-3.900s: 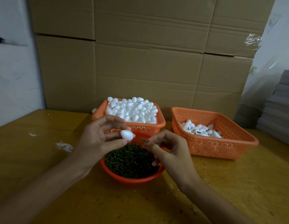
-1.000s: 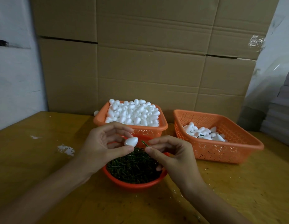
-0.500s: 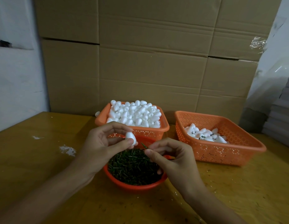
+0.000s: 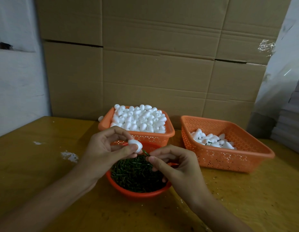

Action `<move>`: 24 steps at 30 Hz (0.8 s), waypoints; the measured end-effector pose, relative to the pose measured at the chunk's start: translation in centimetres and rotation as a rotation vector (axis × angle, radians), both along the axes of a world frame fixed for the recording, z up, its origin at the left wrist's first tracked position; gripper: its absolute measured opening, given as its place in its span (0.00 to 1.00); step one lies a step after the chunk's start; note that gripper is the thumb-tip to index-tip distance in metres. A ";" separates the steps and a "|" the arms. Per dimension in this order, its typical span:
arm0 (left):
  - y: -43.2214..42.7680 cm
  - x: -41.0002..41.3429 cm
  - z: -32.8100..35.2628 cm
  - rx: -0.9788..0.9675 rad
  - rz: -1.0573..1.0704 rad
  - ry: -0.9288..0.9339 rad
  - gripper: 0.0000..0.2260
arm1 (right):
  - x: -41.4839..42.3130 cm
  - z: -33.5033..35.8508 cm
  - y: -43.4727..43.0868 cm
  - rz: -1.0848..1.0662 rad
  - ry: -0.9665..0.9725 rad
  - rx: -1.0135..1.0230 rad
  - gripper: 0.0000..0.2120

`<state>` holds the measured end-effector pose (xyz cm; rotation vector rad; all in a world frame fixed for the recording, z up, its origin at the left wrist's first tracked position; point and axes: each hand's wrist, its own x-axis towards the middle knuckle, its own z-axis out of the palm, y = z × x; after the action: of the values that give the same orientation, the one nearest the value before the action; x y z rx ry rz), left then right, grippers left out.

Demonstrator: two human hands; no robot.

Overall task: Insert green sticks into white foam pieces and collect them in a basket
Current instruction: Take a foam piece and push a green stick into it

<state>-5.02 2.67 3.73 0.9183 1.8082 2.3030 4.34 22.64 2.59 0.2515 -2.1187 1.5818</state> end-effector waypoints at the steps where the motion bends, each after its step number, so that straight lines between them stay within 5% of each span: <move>1: 0.0 0.0 0.0 -0.003 0.004 0.000 0.14 | 0.0 0.0 0.0 0.005 -0.001 0.000 0.01; 12: -0.2 0.0 -0.1 -0.111 -0.019 0.093 0.15 | -0.1 0.0 0.0 -0.001 -0.007 0.057 0.02; 24: 0.0 0.3 -0.3 -0.143 -0.039 0.188 0.18 | -0.1 -0.7 -0.6 -0.071 0.077 0.185 0.16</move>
<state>-4.68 2.63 3.44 1.1689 1.9764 2.0944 4.28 22.08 1.85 0.2911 -2.1906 1.3164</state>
